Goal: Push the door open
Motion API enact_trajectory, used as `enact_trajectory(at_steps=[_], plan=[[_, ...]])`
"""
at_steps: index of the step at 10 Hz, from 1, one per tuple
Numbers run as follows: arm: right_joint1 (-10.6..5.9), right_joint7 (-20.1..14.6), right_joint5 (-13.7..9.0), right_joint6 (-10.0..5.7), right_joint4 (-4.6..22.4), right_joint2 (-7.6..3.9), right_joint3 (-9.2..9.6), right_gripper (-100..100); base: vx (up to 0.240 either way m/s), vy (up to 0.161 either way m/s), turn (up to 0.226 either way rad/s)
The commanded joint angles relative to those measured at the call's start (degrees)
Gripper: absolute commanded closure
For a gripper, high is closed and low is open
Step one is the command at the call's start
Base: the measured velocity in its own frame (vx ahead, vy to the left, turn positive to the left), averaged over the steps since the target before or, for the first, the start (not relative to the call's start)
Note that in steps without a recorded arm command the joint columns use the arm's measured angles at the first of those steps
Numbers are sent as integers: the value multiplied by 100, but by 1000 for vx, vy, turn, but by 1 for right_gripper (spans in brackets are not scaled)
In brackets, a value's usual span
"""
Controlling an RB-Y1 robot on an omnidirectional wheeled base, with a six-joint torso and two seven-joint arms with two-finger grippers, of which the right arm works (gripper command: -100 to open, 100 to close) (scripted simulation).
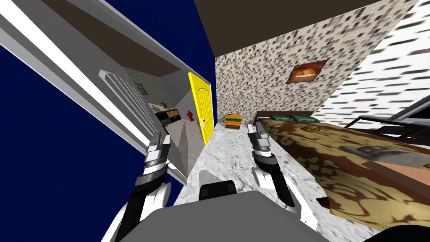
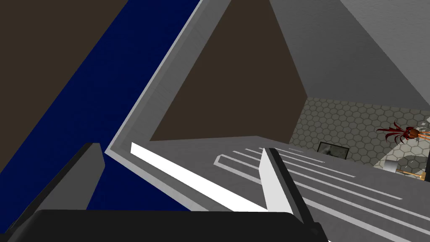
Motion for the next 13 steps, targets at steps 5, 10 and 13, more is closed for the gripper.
enact_trajectory(at_steps=[5, 10, 13], plan=[[-317, -113, -44, 68, 450, -131, 440, -100, 151, -14, -3], [-681, -243, -96, 146, 967, -235, 946, -100, 179, -22, -6], [-872, -311, -122, 187, 1238, -279, 1212, -100, 135, -22, -5]])
